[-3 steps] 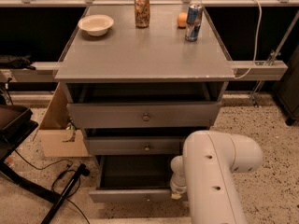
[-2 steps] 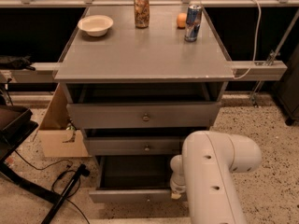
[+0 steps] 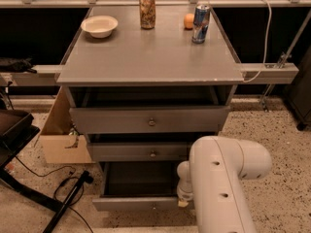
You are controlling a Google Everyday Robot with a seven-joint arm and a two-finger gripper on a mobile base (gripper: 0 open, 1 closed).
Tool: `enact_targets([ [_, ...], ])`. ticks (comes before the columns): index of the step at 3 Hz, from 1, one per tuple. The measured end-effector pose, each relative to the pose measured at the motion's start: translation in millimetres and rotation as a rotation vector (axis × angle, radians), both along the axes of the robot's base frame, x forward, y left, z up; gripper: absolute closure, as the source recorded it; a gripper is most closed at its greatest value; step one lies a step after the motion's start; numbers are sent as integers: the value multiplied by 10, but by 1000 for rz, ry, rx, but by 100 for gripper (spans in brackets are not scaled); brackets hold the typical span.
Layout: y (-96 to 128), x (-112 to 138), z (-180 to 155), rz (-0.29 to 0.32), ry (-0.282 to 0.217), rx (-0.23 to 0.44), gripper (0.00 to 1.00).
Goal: Open bottom drawer
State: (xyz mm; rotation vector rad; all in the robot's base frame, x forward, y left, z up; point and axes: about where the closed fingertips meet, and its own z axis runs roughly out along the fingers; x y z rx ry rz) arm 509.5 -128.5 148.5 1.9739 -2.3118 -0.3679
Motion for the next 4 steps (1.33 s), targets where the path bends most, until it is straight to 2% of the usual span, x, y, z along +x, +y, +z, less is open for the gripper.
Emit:
enact_targets([
  [2,0,0,0,0,0,0,12],
  [3,0,-1,-1,0,0,0,0],
  [4,0,-1,-1,0,0,0,0],
])
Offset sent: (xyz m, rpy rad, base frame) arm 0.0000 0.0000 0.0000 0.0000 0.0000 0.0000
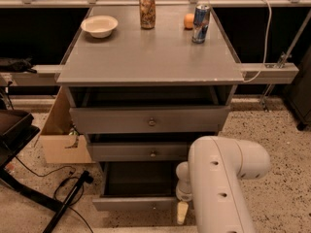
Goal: Open bottom drawer
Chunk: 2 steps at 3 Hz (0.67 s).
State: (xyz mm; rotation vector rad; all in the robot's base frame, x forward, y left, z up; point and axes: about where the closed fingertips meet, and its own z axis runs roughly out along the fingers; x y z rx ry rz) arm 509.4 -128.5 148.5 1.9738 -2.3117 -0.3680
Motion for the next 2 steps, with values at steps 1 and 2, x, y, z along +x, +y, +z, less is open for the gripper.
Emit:
enact_targets([
  [1,4,183,61,56,-42,5,0],
  [2,21,358,109,118,-82,13,0],
])
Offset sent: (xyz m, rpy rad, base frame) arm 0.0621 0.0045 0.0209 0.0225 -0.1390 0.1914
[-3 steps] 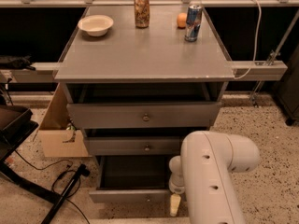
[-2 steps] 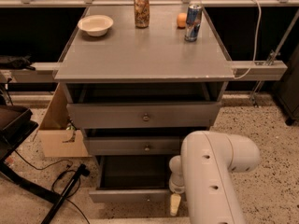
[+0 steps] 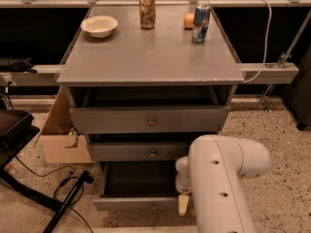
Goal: Open bottom drawer
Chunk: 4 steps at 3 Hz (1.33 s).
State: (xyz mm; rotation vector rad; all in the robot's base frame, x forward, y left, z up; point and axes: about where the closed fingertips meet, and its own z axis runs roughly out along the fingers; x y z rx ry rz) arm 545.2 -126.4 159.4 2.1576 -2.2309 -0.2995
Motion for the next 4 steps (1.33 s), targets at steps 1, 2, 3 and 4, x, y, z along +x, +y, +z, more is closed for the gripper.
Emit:
enact_targets([
  [1,-19,-27,-20,5,9,-1,0],
  [2,-77,-175,-85,-15,53,-9,0],
  [3,-163,-809,-208,-59,189,4,18],
  [4,-151,-764,-142,-59,189,4,42],
])
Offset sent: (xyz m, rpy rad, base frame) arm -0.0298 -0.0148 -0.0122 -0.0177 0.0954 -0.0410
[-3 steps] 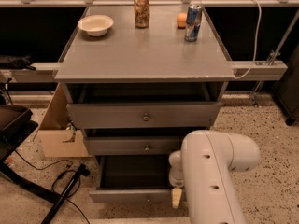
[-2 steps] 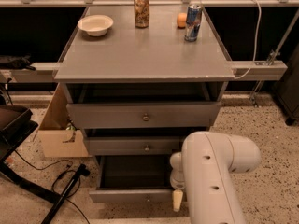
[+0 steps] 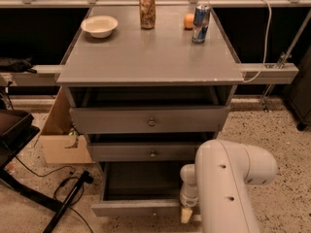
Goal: Open bottom drawer
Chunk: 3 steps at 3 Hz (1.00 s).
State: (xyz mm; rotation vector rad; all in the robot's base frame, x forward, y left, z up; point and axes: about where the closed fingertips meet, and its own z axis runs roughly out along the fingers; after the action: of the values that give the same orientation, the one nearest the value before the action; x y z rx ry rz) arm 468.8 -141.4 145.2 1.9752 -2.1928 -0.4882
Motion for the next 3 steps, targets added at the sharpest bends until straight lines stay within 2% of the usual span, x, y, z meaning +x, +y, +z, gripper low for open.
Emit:
enact_targets([
  [1,8,28,2,0,0,0,65],
  [2,-30,-180,27,-14,33,-3,96],
  [3,-30,-181,27,-14,33,-3,100],
])
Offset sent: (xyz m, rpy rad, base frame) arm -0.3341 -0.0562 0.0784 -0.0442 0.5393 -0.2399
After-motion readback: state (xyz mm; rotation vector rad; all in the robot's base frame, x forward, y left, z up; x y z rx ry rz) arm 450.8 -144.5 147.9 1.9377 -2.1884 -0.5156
